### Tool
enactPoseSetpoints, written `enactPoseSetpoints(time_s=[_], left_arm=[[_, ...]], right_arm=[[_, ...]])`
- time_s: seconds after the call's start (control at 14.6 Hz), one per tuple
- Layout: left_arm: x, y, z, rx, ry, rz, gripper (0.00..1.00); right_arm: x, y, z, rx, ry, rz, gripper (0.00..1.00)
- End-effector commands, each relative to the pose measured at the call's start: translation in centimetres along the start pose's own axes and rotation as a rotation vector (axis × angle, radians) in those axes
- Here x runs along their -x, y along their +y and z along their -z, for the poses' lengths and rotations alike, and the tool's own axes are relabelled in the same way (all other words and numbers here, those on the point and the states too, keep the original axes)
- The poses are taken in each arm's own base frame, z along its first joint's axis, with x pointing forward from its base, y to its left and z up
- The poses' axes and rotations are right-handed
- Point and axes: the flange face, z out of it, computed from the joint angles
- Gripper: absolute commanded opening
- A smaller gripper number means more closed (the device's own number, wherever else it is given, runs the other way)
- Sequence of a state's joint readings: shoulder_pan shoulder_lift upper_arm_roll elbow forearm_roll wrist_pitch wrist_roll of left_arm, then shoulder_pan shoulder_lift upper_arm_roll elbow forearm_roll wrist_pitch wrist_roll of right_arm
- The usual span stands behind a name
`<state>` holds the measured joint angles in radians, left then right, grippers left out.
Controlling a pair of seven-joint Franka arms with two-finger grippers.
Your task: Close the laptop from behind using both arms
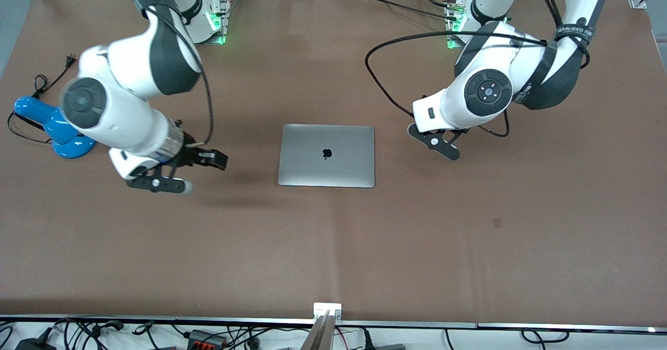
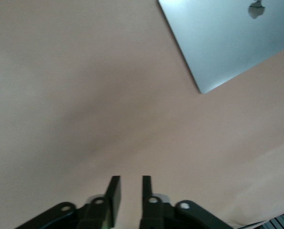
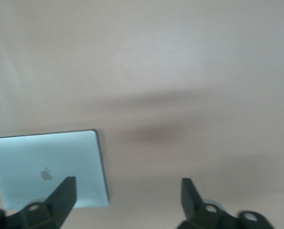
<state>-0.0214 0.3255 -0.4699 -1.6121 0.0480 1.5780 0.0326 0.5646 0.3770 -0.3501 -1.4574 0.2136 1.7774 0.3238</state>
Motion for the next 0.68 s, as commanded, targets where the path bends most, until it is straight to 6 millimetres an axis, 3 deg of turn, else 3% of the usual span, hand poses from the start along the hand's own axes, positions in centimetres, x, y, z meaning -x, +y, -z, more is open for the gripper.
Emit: enactPoseSetpoints(time_s=[0.0, 0.14, 0.34, 0.48, 0.62], left_arm=[[0.7, -1.7, 3.2, -0.024, 0.019, 0.027, 1.0], [1.4, -3.2, 5.1, -0.019, 0.035, 0.072, 1.0], [4.3, -8.7, 11.0, -0.006, 0.095, 0.154, 1.0], [6.1, -10.6, 13.5, 0.004, 0.11, 0.2, 1.0], [7.3, -12.8, 15.1, 0.006, 0.143, 0.241, 1.0]], right_arm=[[-0.7, 2.7, 5.4, 0.054, 0.038, 0.011, 1.0], [-1.8, 6.2, 6.7, 0.057, 0.051, 0.045, 1.0], [-3.3, 11.8, 9.1, 0.02, 0.094, 0.059, 1.0], [-2.9, 14.0, 11.6, -0.053, 0.116, 0.046, 1.0], [-2.1, 15.8, 13.6, -0.018, 0.138, 0.057, 1.0]])
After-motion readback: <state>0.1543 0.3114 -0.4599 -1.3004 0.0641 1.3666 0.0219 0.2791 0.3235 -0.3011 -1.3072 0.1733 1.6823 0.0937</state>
